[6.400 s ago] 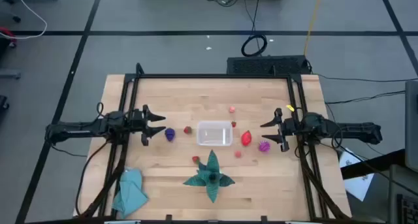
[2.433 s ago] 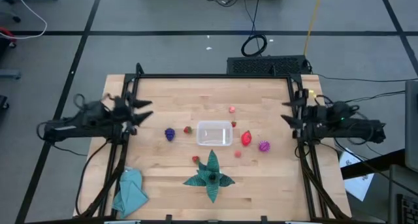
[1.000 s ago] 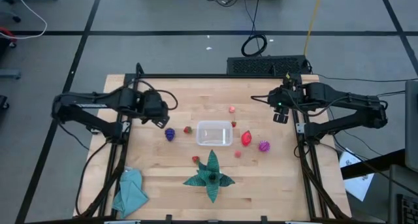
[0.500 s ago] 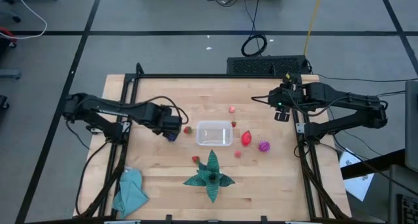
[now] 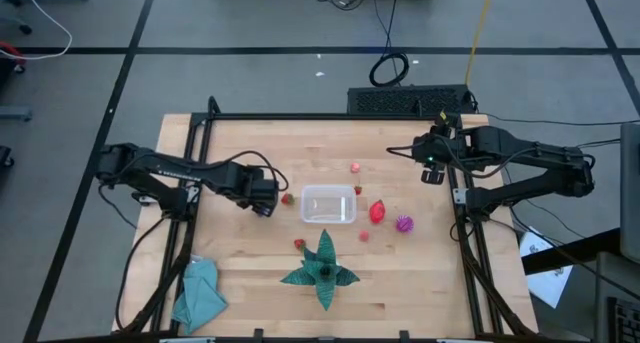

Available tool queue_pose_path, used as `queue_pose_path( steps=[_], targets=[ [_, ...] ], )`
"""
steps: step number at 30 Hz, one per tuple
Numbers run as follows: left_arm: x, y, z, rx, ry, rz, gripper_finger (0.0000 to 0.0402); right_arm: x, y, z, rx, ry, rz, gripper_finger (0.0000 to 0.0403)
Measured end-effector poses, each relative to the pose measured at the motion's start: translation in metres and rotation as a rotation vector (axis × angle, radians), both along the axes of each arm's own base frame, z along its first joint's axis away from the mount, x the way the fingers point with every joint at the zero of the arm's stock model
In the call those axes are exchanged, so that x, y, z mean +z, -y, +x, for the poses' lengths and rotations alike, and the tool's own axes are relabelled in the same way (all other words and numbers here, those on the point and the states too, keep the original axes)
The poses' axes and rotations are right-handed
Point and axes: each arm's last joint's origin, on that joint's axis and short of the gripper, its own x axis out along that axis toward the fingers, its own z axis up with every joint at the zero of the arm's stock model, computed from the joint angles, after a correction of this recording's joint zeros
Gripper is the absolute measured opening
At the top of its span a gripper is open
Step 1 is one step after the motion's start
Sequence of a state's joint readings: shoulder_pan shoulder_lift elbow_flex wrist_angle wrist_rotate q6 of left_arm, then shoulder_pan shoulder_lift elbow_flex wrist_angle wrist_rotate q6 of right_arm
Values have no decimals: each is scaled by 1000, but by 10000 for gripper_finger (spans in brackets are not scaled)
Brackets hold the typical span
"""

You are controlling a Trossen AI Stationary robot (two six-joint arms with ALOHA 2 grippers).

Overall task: Pick and placing Produce into tupperware
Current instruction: Put the purple grapes into the transparent bin

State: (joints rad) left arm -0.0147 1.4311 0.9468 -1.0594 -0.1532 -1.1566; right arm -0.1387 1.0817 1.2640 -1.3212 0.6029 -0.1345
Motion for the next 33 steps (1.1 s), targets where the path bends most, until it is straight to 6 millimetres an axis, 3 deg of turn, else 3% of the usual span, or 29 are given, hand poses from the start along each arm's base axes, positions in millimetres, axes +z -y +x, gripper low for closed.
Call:
queue_pose_path(
  steps=[14,24,33],
  targets=[
    [-4,-10,4,22,54,-31,294,0,0,0,0,0,0,192],
    [-4,-9,6,23,69,-32,301,0,0,0,-5,4,1,192],
    [-38,-6,-2,57,108,-76,301,0,0,0,-12,10,4,192]
  ],
)
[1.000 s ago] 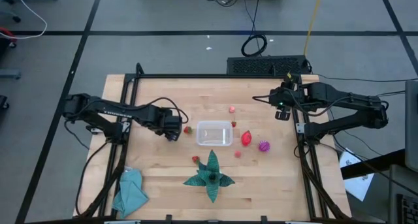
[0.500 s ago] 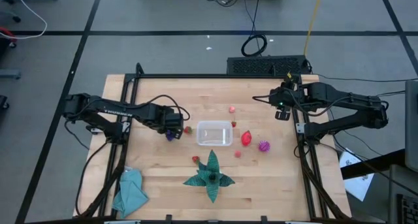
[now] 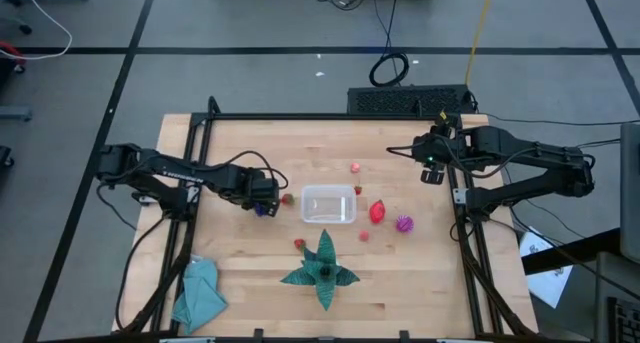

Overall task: Pick and placing Produce into tupperware
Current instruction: Put the purple grapes into the transparent bin

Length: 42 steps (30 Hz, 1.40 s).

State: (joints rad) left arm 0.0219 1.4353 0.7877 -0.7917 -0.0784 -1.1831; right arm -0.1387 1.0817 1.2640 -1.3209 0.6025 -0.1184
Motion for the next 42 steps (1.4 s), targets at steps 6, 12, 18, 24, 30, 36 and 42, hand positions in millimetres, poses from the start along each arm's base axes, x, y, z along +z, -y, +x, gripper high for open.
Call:
queue_pose_path(
  steps=[6,12,18,24,30,36,42],
  targets=[
    [-6,0,-2,-9,12,13,301,0,0,1,1,10,-2,192],
    [-6,-4,-1,-19,15,34,301,1,0,3,4,26,-5,192],
    [-11,-7,2,-26,8,41,301,1,0,3,5,27,-6,192],
    [-29,-6,8,-51,-48,3,301,1,0,3,5,26,-5,192],
    [-32,-6,11,-61,-51,-10,301,1,0,3,5,26,-5,192],
    [-19,-9,6,-49,-5,26,301,1,0,3,3,28,-5,192],
    [-14,-11,4,-39,8,40,300,1,0,3,0,30,-4,192]
  ],
)
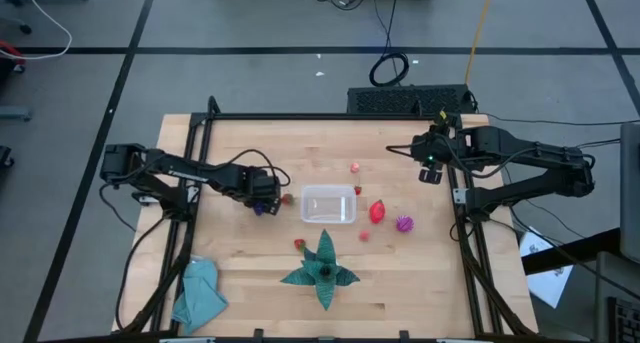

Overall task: Pick and placing Produce into tupperware
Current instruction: Put the purple grapes into the transparent bin

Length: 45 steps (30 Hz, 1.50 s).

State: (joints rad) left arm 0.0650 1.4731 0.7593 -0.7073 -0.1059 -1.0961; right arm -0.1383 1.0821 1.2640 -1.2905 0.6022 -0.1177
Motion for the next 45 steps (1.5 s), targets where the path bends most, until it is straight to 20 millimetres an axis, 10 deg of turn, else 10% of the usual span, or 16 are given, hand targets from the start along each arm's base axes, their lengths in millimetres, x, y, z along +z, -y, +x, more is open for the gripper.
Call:
queue_pose_path(
  steps=[13,26,45],
  targets=[
    [0,0,1,-13,2,2,211,0,0,0,0,0,0,192],
    [11,0,-2,-15,40,4,226,0,0,0,0,0,0,192],
    [159,-24,16,-285,408,333,227,1,0,1,2,12,-3,192]
  ],
)
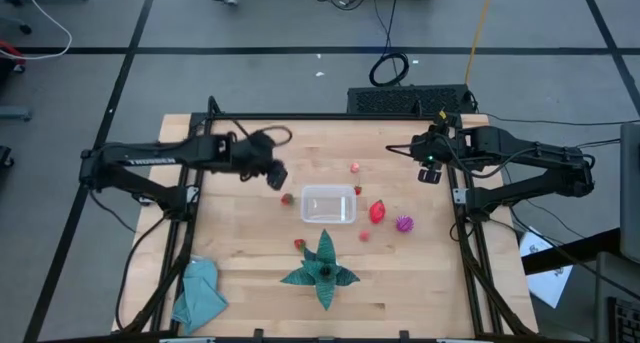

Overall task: Pick and placing Produce into tupperware
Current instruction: Put the purple grapes into the transparent bin

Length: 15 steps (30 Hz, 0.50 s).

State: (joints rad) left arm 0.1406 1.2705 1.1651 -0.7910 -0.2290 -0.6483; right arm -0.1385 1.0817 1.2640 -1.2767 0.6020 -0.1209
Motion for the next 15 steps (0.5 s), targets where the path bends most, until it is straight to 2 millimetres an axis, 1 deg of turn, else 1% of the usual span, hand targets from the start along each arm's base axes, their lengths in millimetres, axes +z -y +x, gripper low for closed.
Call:
queue_pose_path(
  steps=[2,5,8,12,15],
  targets=[
    [23,-2,5,-48,47,54,227,0,0,0,2,3,-1,192],
    [48,-4,17,-125,83,133,227,0,0,1,3,9,-3,192],
    [64,-3,33,-201,89,200,227,1,0,2,14,13,-8,192],
    [66,-4,60,-286,32,222,227,1,0,3,18,25,-12,192],
    [57,-4,81,-325,-32,190,227,1,0,3,17,25,-11,192]
  ],
)
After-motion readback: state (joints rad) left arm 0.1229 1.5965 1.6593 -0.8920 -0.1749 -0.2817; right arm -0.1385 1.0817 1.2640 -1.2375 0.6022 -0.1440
